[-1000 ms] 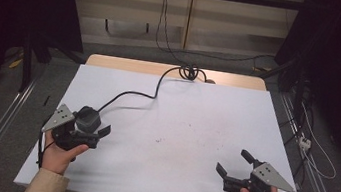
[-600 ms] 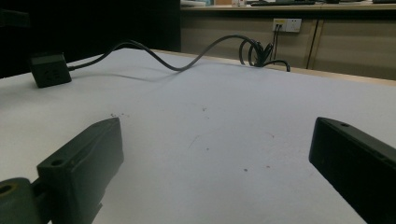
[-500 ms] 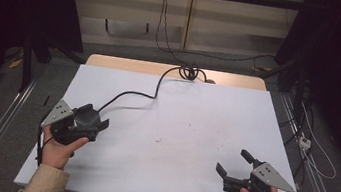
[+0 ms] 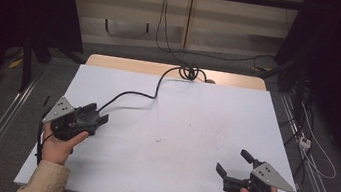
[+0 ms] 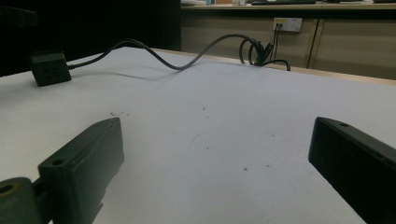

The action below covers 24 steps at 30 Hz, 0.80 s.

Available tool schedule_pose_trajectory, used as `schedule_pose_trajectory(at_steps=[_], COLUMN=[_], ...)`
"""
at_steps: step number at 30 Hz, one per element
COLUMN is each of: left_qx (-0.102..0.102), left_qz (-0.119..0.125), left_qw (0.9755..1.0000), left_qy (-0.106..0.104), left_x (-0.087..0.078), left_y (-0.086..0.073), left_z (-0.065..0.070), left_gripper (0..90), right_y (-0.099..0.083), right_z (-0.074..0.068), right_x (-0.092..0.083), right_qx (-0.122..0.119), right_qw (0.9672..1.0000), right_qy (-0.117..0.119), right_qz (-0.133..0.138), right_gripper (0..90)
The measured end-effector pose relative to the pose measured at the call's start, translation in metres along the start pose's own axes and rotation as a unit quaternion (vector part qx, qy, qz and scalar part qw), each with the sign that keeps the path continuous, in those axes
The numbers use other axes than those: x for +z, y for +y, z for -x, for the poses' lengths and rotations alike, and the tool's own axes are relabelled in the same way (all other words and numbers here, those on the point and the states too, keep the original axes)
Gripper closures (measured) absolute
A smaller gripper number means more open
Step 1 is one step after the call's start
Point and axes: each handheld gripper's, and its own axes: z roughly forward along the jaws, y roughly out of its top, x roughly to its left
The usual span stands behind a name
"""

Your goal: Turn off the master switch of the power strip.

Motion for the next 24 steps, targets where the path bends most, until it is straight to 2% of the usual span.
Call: schedule_pose_trajectory(at_steps=[7, 11, 17, 24], left_qx=[-0.001, 0.0, 0.003, -0.001], left_qz=[-0.015, -0.013, -0.024, -0.021], left_qw=[0.9999, 0.9998, 0.9996, 0.9995], left_qy=[0.007, 0.014, 0.015, 0.022], left_x=[0.003, 0.004, 0.006, 0.005], left_y=[0.0, -0.001, -0.002, 0.0], left_z=[-0.004, -0.005, -0.008, -0.011], left_gripper=[44.0, 47.0, 49.7, 51.7], right_y=[0.0, 0.0, 0.0, 0.0], right_z=[0.0, 0.0, 0.0, 0.0], right_x=[0.0, 0.0, 0.0, 0.0], right_qx=[0.0, 0.0, 0.0, 0.001], right_qw=[1.0, 1.0, 1.0, 1.0], right_qy=[0.0, 0.0, 0.0, 0.0], right_qz=[0.001, 0.001, 0.0, 0.001], right_gripper=[3.3, 3.3, 3.4, 3.4])
